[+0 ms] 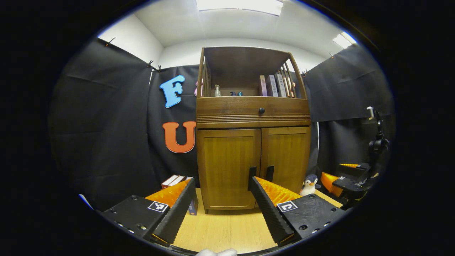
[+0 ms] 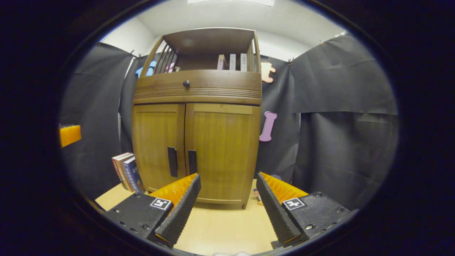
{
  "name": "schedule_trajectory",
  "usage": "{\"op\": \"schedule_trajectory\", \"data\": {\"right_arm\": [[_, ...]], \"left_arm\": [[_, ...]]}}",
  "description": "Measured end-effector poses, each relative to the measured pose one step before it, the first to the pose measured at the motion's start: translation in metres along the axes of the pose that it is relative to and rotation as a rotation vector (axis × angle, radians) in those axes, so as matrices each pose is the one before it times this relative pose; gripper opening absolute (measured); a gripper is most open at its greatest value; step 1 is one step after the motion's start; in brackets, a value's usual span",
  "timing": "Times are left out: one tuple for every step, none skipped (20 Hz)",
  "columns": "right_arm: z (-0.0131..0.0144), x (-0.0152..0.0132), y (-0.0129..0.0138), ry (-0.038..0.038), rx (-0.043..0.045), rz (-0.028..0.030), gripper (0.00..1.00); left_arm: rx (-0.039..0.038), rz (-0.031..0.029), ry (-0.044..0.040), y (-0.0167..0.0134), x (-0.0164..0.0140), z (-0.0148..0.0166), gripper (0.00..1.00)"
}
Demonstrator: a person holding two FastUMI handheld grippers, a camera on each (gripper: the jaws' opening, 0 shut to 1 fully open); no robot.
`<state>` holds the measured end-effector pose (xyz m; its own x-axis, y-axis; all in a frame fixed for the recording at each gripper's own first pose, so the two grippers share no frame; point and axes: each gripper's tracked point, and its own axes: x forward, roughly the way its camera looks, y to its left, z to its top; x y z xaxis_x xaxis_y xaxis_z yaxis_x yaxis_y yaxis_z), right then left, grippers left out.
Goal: Open the right door of the double-door shoe cabinet with the right hand, and open the left door with the left hand.
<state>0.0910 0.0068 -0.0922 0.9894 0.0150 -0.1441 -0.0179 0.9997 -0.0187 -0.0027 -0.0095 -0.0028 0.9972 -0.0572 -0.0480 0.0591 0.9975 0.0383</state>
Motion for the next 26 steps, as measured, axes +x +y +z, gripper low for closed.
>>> {"op": "schedule_trajectory", "data": {"right_arm": [[-0.0066,0.01017,0.00265,0.00969,-0.00091,0.01038,0.99],[-0.00526,0.01019,0.00308,0.00877,0.00128,0.01131,0.99],[-0.00564,0.00917,0.00429,0.01107,0.00104,0.01291,1.0],[-0.00395,0.01147,0.00423,0.01008,0.00269,0.0111,1.0],[-0.00407,0.01416,0.00504,0.00666,0.00192,0.01398,1.0],[-0.00218,0.01418,0.00668,0.00905,-0.00107,0.015,1.0],[-0.00065,0.01284,0.00576,0.00225,-0.00062,0.0132,0.99],[-0.00151,0.01598,0.00581,0.00554,0.00304,0.01296,0.99],[-0.00415,0.01558,0.00288,0.01575,0.00606,0.01765,0.99],[0.0006,0.01373,0.00614,0.00479,0.00914,0.01827,0.99],[0.00052,0.01437,0.00517,0.00267,0.00568,0.00839,1.0],[0.00159,0.01361,0.00401,0.00012,0.00402,0.00631,0.99],[-0.00042,0.01196,0.00472,-0.00009,0.00484,0.008,1.0],[-0.00034,0.01268,0.0035,0.00412,0.00489,0.00649,0.99],[-0.00089,0.01249,0.00395,0.00126,0.00333,0.00657,0.99],[0.00078,0.01272,0.0041,-0.00042,0.00106,0.00632,0.99],[-0.00099,0.01127,0.00305,0.00269,-0.00167,0.00247,0.97],[0.00008,0.00939,0.00452,0.0062,-0.00012,0.00535,0.95],[-0.00039,0.00761,0.00138,0.00763,0.00278,0.00441,0.93],[0.00086,0.00984,0.00393,0.00903,0.00217,0.00355,0.92],[-0.00127,0.00942,0.00296,0.00703,0.00276,-0.0004,0.87],[0.00192,0.00787,0.00187,0.00393,0.00615,0.00112,0.84],[-0.00064,0.00344,0.00205,0.00568,0.00396,0.00114,0.8],[0.00115,0.00349,0.00231,0.00036,0.00428,0.00624,0.76],[0.0004,0.00151,0.00165,-0.00139,0.00134,0.01036,0.72],[-0.00077,0.00082,0.00126,0.00168,-0.00419,-0.00253,0.69]], "left_arm": [[0.00007,0.00703,0.0053,-0.00011,-0.00004,-0.00081,0.95],[0.00115,0.00663,0.00301,0.00045,0.00035,-0.00009,0.95],[0.00526,0.00997,-0.0002,0.00143,0.00044,0.00027,0.95],[0.00674,0.00737,0.0015,0.00026,0.00059,0.00005,0.95],[0.00339,0.00591,0.00209,-0.00027,0.00006,-0.00036,0.95],[-0.00107,0.00024,0.00369,-0.00047,0.00001,-0.00092,0.95],[-0.00385,-0.00081,0.00423,-0.00085,0.00058,-0.00024,0.95],[-0.00312,-0.00627,0.00959,-0.00075,-0.00035,-0.00068,0.95],[0.00138,-0.00517,0.00506,-0.00041,-0.00054,0.00038,0.95],[0.00482,0.00798,0.00105,0.00237,-0.00148,0.00065,0.95],[0.00289,0.00966,0.00253,-0.00104,0.002,0.00018,0.95],[-0.00129,0.01027,0.00139,-0.00464,0.0028,-0.00187,0.95],[-0.00262,0.00868,0.00013,-0.00166,0.00062,-0.00143,0.96],[-0.00081,0.01402,0.00402,0.0031,-0.00048,-0.00059,0.95],[0.00164,0.01328,0.00327,0.00197,-0.00039,-0.00094,0.96],[0.00178,0.01355,0.00559,0.00245,-0.00207,-0.00226,0.96],[-0.00026,0.01647,0.00663,0.00258,-0.00229,-0.00157,0.96],[-0.00474,0.01554,0.00926,0.00352,-0.00281,-0.00501,0.96],[-0.00945,0.01316,0.0098,0.003,-0.00171,-0.00334,0.96],[-0.00916,0.0115,0.00477,0.0027,-0.00253,-0.00176,0.96],[-0.0043,0.01047,0.0014,0.00281,-0.00192,0.00005,0.96],[0.00061,0.01391,0.00074,0.00367,-0.00148,-0.00029,0.96],[0.00021,0.01102,0.00165,0.00331,-0.00147,0.00025,0.96],[-0.00312,0.00825,0.00009,0.00259,-0.00152,0.00014,0.96],[-0.00405,0.00729,-0.00047,0.00196,-0.00258,0.00004,0.96],[-0.00403,0.00679,-0.00059,0.00326,-0.00209,-0.0012,0.96]]}}
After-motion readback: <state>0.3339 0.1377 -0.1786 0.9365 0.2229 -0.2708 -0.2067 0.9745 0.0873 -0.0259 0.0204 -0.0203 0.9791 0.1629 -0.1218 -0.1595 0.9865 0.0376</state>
